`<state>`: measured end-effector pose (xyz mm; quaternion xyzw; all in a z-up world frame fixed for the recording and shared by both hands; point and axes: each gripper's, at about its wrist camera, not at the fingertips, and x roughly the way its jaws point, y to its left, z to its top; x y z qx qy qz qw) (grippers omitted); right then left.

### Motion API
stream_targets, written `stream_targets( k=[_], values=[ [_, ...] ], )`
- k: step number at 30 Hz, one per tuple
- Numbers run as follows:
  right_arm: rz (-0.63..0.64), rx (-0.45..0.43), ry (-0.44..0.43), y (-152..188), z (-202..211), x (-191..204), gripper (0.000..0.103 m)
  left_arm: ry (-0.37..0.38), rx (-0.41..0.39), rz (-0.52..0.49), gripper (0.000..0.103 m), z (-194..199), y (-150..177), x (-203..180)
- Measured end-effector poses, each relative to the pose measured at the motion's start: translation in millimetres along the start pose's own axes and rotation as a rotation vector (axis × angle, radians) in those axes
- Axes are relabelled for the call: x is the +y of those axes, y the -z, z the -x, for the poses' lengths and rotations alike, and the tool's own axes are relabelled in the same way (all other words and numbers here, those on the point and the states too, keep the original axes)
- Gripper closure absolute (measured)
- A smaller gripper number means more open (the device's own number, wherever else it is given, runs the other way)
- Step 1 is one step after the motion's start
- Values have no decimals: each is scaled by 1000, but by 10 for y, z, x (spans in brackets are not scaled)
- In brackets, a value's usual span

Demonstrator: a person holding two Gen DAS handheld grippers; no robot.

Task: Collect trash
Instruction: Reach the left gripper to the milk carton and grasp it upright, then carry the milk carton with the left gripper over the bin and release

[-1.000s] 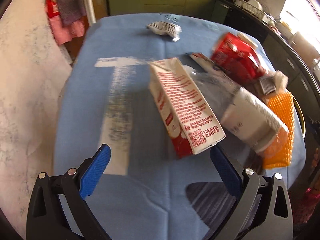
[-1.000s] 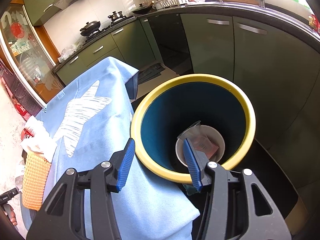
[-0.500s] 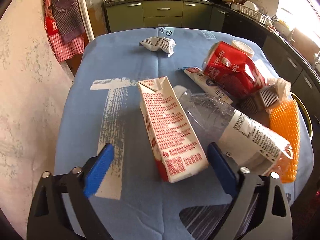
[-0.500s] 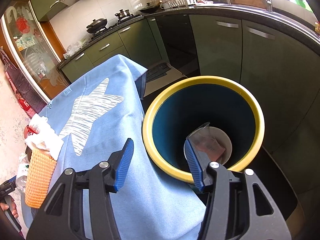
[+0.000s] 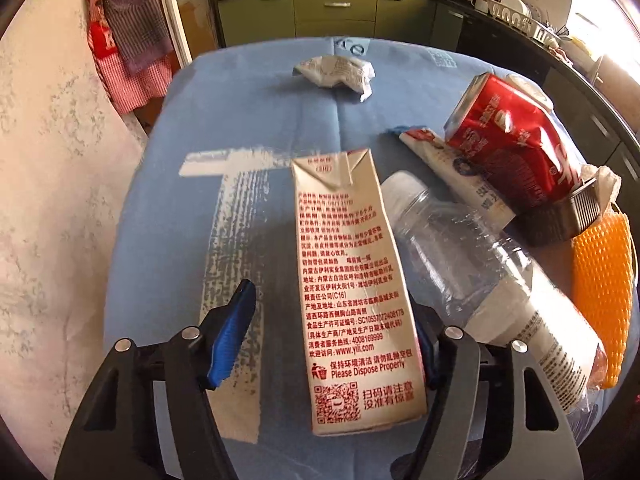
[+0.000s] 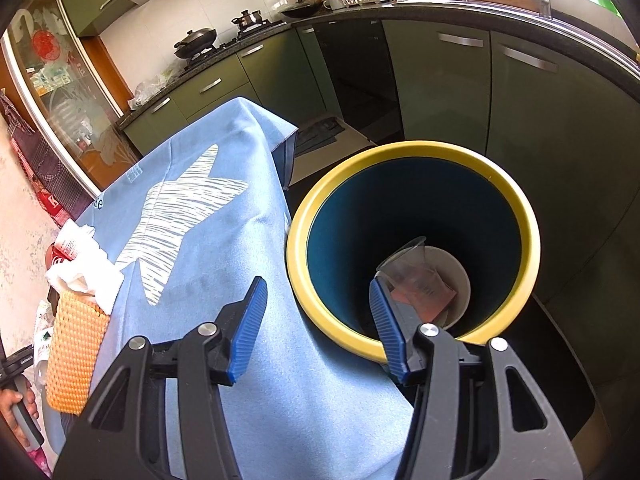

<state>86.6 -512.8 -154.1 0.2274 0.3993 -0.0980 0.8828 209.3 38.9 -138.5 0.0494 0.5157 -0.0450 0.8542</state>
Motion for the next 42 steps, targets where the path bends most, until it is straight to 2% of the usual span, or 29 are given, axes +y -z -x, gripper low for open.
stream_targets(
  k=[1, 3, 5, 6, 7, 8, 16, 23, 25, 28, 33, 37, 42],
  values=[
    [1, 2, 0, 0, -4, 0, 52, 12, 10, 2, 29, -27, 3, 11],
    [3, 8, -2, 5, -22, 8, 52, 2, -19, -19, 25, -46, 21, 14],
    [6, 12, -5, 10, -38, 25, 52, -12, -28, -24, 28, -65, 26, 7],
    [8, 14, -6, 15, -43, 37, 52, -16, -35, -22, 44, -52, 17, 11],
    [11, 15, -7, 20, -46, 55, 52, -21, -43, -18, 66, -31, 13, 11],
    [13, 16, -9, 22, -46, 65, 52, -38, -52, -10, 66, -20, 1, 26],
    [19, 17, -13, 38, -29, 97, 52, -32, -79, -30, 66, 49, 70, 23],
    [15, 24, -24, 88, -15, 110, 52, -88, -179, -16, 66, 475, 182, 97],
    [7, 22, -27, 109, 1, 100, 52, -76, -202, -12, 66, 612, 191, 108],
    [3, 4, -24, 143, 83, 94, 52, -44, -240, -39, 66, 817, 192, 1],
    [3, -52, 4, 142, 321, 69, 52, 65, -303, -144, 66, 1116, 115, -492],
    [-7, -120, 64, 142, 568, -44, 52, 195, -341, -278, 66, 1269, 3, -1204],
    [-60, -185, 131, 177, 832, -368, 52, 377, -283, -437, 66, 1219, -159, -2266]
  ],
)
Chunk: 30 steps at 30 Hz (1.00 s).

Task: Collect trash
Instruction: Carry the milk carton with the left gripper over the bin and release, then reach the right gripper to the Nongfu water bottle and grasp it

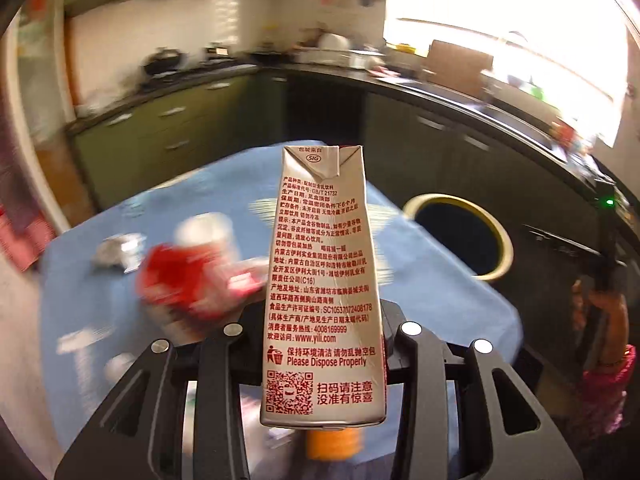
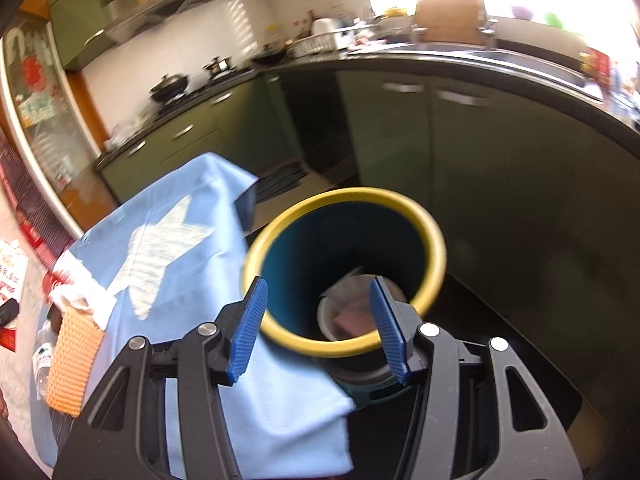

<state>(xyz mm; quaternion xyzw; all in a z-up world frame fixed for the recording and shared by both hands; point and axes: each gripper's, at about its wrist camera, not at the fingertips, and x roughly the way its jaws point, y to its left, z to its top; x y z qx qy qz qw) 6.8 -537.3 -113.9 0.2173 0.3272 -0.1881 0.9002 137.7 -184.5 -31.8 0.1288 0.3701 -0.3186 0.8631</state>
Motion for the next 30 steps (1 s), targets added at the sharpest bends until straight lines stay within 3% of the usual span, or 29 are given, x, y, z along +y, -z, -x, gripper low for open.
stream_targets(
  k=[2, 5, 8, 14, 15, 16, 17, 21, 25, 30],
  values=[
    [-24, -10, 18, -13, 37, -143, 52, 108, 50, -51, 66, -289, -215, -443],
    [-64, -23, 40, 8, 100, -359, 52, 191, 94, -133, 66, -625, -460, -1033],
    [-93, -26, 47, 26, 125, -514, 52, 221, 125, -199, 66, -965, -645, -1572],
    [-123, -27, 49, 30, 117, -662, 52, 233, 182, -220, 65, -1738, -959, -2153],
    [-126, -27, 50, 31, 117, -673, 52, 233, 188, -216, 57, -1820, -981, -2162],
    [-129, -28, 51, 32, 116, -679, 52, 216, 202, -203, 37, -1961, -1029, -2207],
    [-130, -28, 52, 32, 117, -680, 51, 207, 205, -191, 31, -2020, -1058, -2183],
    [-118, -26, 59, 36, 146, -664, 51, 238, 184, -109, 29, -1955, -1101, -2015],
    [-93, -14, 43, 37, 113, -562, 51, 222, 90, -73, 20, -1457, -1069, -1677],
    [-18, 25, -30, 34, -27, -214, 51, 187, -61, -26, 11, -620, -777, -1070]
  ],
)
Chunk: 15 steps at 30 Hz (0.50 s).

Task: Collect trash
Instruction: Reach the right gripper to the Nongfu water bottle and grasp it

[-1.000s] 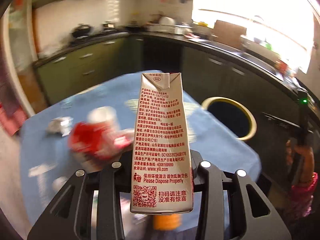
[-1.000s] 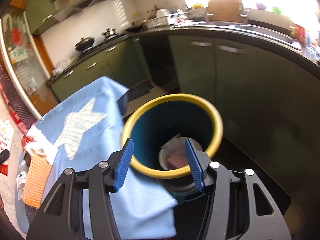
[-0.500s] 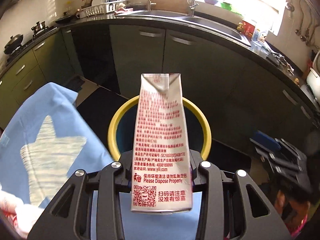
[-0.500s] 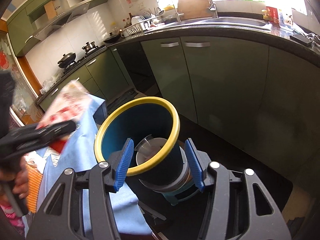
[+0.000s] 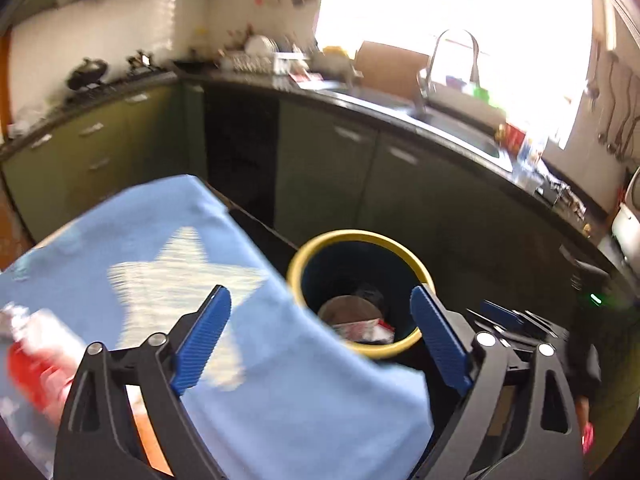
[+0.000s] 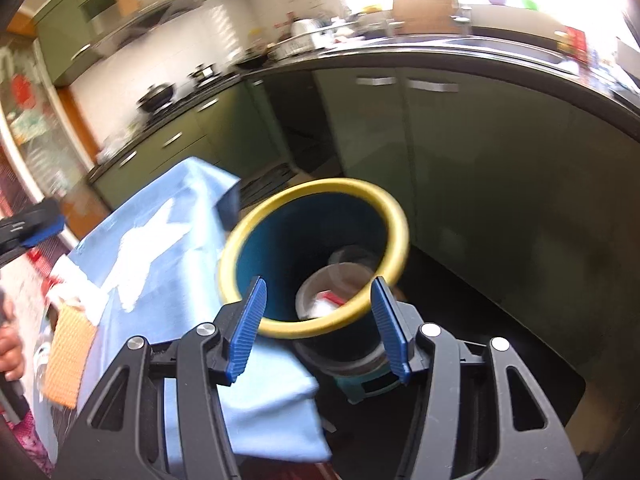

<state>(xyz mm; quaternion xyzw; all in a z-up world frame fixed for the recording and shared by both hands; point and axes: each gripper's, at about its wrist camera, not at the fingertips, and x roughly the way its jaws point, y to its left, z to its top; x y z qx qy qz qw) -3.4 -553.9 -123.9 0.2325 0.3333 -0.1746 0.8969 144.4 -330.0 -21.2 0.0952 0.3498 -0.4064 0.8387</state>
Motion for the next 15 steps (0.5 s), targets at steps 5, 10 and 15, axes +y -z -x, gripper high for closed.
stream_targets(
  k=[5, 10, 15],
  values=[
    [113, 59, -141, 4, -170, 578, 51, -169, -103, 47, 7, 904, 491, 614],
    [276, 114, -372, 6, -269, 1412, 51, -431, -135, 154, 5, 1571, 1012, 1344],
    [460, 184, -555, 122, -255, 2234, 51, -542, -113, 309, 5, 1960, 1541, 1956]
  ],
)
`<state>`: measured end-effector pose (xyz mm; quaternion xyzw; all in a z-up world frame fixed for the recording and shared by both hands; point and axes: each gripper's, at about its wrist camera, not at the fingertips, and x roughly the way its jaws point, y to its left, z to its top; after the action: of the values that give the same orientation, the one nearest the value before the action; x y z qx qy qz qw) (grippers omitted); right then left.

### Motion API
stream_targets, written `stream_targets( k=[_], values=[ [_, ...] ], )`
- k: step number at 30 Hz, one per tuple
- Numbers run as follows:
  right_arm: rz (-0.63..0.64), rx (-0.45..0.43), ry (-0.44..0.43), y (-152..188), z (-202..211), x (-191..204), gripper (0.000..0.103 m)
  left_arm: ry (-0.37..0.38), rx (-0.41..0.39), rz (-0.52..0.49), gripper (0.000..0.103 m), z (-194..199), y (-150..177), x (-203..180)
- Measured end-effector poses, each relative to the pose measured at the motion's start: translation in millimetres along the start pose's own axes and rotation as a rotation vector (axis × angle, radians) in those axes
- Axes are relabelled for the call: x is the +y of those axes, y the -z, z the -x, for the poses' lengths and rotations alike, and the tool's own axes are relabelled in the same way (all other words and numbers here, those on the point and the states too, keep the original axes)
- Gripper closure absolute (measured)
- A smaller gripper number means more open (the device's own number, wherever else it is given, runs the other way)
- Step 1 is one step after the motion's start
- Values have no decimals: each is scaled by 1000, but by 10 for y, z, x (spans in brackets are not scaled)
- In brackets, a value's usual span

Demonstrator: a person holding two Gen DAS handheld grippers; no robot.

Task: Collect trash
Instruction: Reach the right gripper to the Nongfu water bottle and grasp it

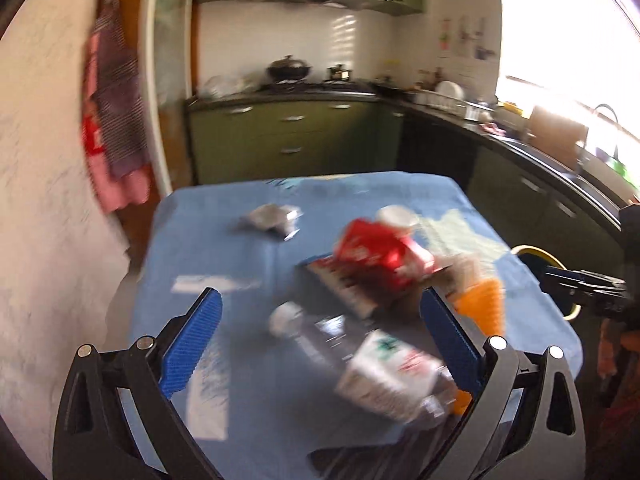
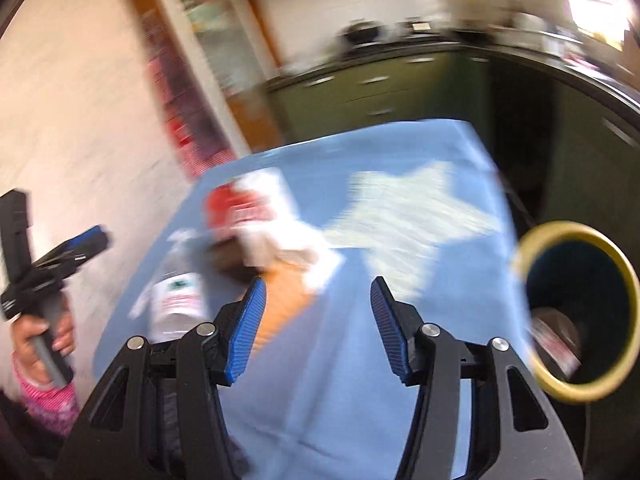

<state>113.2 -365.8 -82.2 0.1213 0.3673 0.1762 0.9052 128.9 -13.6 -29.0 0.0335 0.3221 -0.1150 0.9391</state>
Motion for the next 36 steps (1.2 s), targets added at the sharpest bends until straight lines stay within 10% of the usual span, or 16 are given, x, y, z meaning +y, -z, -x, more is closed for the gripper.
stream_targets(
  k=[9, 18, 36],
  values=[
    [382, 243, -150, -109, -750, 1362, 33, -122, -21, 93, 5, 202, 208, 677],
    [397, 449, -100, 9, -1458, 1493, 33, -127, -16, 125, 5, 211, 246, 737],
    [337, 408, -112, 24, -1528, 1476, 42, -141, 4, 148, 5, 137, 273, 783]
  ],
)
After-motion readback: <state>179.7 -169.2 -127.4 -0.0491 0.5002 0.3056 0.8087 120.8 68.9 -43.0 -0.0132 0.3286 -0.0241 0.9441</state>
